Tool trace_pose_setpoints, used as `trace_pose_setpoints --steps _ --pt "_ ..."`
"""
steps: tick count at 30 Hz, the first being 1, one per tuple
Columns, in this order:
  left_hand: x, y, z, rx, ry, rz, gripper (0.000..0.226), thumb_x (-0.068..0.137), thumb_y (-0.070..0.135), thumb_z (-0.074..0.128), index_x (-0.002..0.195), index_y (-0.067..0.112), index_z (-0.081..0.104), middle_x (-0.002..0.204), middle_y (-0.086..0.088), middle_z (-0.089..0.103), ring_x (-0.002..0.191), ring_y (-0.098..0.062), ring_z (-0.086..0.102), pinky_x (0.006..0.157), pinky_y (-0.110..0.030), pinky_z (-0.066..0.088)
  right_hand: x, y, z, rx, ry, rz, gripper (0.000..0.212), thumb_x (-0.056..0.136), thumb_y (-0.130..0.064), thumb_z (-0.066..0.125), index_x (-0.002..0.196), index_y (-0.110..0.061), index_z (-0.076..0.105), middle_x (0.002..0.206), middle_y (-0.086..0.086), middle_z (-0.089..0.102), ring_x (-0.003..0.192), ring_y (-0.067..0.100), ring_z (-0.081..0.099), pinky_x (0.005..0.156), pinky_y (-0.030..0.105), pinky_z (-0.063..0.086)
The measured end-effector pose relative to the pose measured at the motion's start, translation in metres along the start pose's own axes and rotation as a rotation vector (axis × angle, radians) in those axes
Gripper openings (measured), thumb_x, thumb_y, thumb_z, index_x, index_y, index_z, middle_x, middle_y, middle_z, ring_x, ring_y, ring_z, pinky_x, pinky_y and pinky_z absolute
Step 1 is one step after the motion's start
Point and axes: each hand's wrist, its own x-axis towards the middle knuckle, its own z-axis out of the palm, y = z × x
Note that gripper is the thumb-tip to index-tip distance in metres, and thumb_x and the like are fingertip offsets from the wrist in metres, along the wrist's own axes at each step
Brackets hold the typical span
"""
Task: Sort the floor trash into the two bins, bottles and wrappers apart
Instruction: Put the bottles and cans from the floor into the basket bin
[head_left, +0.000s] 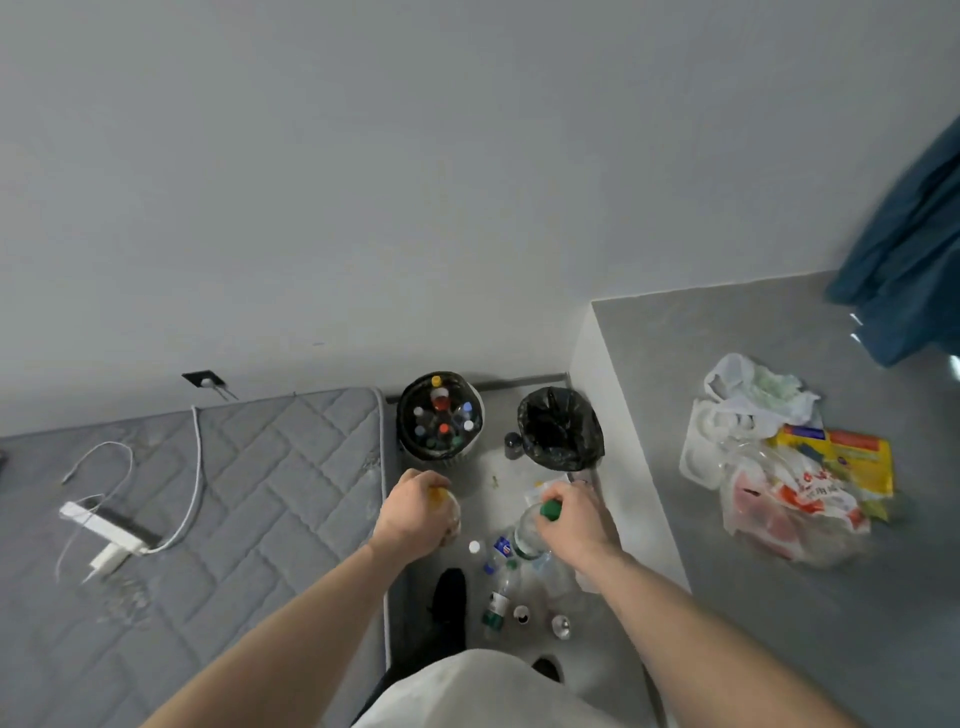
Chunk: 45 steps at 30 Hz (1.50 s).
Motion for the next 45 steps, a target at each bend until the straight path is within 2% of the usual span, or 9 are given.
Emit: trace_pose_setpoints --steps 7,13,19,24,27,32,37,42,45 --pt "0.081 -0.017 -0.035 0.044 -0.104 -0.016 0.035 0.084 0.033 0.065 0.119 0.029 0.067 0.118 0.006 0.052 0.108 -0.020 0.059 0.086 -0.025 0.042 0.045 -0.039 -0.006 0.044 0.066 0.093 0.020 0.085 -0.033 0.069 0.105 -0.032 0.066 0.112 -0.007 0.059 0.095 0.018 0.059 0.079 0.032 0.052" --pt "0.124 -0.030 -0.056 0.030 -0.085 -0.056 0.028 0.087 0.045 0.060 0.111 0.032 0.068 0.112 0.007 0.052 0.104 -0.022 0.059 0.094 -0.037 0.051 0.073 -0.065 -0.015 0.023 0.075 0.072 0.022 0.086 -0.034 0.068 0.108 -0.031 0.065 0.111 -0.007 0.055 0.094 0.019 0.057 0.080 0.032 0.048" --pt "0.152 -0.051 -0.055 -0.046 -0.044 -0.107 0.027 0.074 0.058 0.072 0.097 0.042 0.070 0.103 0.020 0.056 0.092 -0.009 0.061 0.082 -0.031 0.056 0.110 -0.078 -0.012 0.025 0.039 0.035 0.018 0.085 -0.036 0.070 0.101 -0.039 0.062 0.109 -0.012 0.053 0.091 0.018 0.058 0.089 0.042 0.052" --pt "0.188 -0.055 -0.062 -0.030 -0.058 -0.121 0.020 0.083 0.041 0.071 0.100 0.032 0.072 0.105 0.011 0.052 0.088 -0.009 0.054 0.083 -0.022 0.040 0.143 -0.085 0.000 0.015 0.004 0.051 0.020 0.084 -0.034 0.071 0.103 -0.033 0.064 0.109 -0.009 0.056 0.087 0.015 0.055 0.079 0.030 0.047" --pt "0.225 -0.065 -0.057 -0.038 -0.096 -0.141 0.021 0.085 0.041 0.069 0.104 0.033 0.071 0.108 0.010 0.052 0.098 -0.014 0.058 0.083 -0.023 0.042 0.174 -0.091 0.011 0.026 -0.029 0.083 0.023 0.085 -0.032 0.071 0.107 -0.031 0.064 0.111 -0.010 0.057 0.087 0.012 0.051 0.078 0.028 0.047" --pt "0.322 -0.126 -0.010 -0.051 -0.203 -0.213 0.025 0.074 0.061 0.070 0.095 0.047 0.070 0.101 0.022 0.060 0.090 -0.002 0.063 0.081 -0.025 0.054 0.244 -0.106 0.043 0.041 -0.089 0.190 0.022 0.087 -0.030 0.072 0.106 -0.030 0.062 0.111 -0.010 0.055 0.089 0.009 0.044 0.078 0.023 0.033" --pt "0.383 -0.119 -0.009 -0.023 -0.221 -0.219 0.019 0.088 0.027 0.063 0.107 0.026 0.068 0.107 0.003 0.054 0.099 -0.021 0.059 0.090 -0.032 0.047 0.329 -0.110 0.088 0.078 -0.124 0.271 0.022 0.083 -0.030 0.074 0.101 -0.032 0.062 0.107 -0.011 0.060 0.090 0.007 0.051 0.076 0.024 0.036" --pt "0.442 -0.147 0.018 -0.036 -0.238 -0.228 0.020 0.091 0.027 0.061 0.111 0.024 0.067 0.107 0.005 0.048 0.093 -0.017 0.055 0.084 -0.028 0.041 0.405 -0.105 0.142 0.096 -0.136 0.277 0.022 0.080 -0.030 0.076 0.097 -0.033 0.064 0.099 -0.013 0.060 0.090 0.011 0.059 0.080 0.031 0.051" --pt "0.472 -0.166 0.037 -0.072 -0.217 -0.209 0.016 0.092 0.025 0.060 0.106 0.028 0.067 0.107 0.007 0.049 0.090 -0.012 0.052 0.080 -0.024 0.039 0.445 -0.100 0.180 0.094 -0.146 0.261 0.021 0.079 -0.031 0.076 0.097 -0.033 0.064 0.099 -0.012 0.061 0.091 0.012 0.060 0.080 0.033 0.053"
